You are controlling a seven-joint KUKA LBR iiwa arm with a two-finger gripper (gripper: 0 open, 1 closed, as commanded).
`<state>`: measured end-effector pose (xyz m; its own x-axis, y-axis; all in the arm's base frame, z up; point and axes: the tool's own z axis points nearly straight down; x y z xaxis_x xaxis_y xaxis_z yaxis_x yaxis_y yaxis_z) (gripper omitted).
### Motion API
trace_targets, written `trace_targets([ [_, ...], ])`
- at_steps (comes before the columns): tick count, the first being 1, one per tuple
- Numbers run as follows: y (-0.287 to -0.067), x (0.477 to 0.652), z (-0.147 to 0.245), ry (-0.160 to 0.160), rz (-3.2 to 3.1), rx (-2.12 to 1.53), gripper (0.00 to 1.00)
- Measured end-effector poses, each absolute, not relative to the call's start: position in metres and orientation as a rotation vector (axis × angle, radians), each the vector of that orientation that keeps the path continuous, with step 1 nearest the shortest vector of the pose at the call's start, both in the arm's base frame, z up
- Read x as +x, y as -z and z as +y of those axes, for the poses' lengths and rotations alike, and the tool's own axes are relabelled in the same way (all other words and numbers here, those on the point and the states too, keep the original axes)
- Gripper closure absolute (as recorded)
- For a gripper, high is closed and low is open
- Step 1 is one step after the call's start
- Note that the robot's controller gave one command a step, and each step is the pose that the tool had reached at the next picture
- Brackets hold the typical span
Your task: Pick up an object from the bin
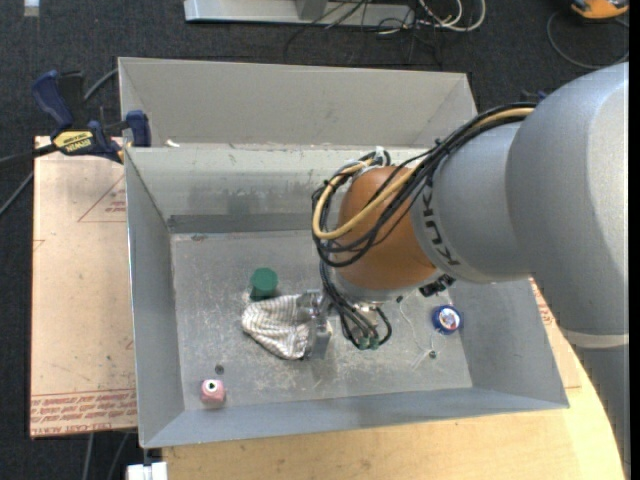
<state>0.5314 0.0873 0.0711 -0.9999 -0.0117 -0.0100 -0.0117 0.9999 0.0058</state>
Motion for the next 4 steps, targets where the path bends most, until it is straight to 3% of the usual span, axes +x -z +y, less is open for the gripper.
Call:
trace_targets([
  [4, -0.0711, 0.5314, 0.0872, -0.010, 3.132, -0.016, 1.00],
])
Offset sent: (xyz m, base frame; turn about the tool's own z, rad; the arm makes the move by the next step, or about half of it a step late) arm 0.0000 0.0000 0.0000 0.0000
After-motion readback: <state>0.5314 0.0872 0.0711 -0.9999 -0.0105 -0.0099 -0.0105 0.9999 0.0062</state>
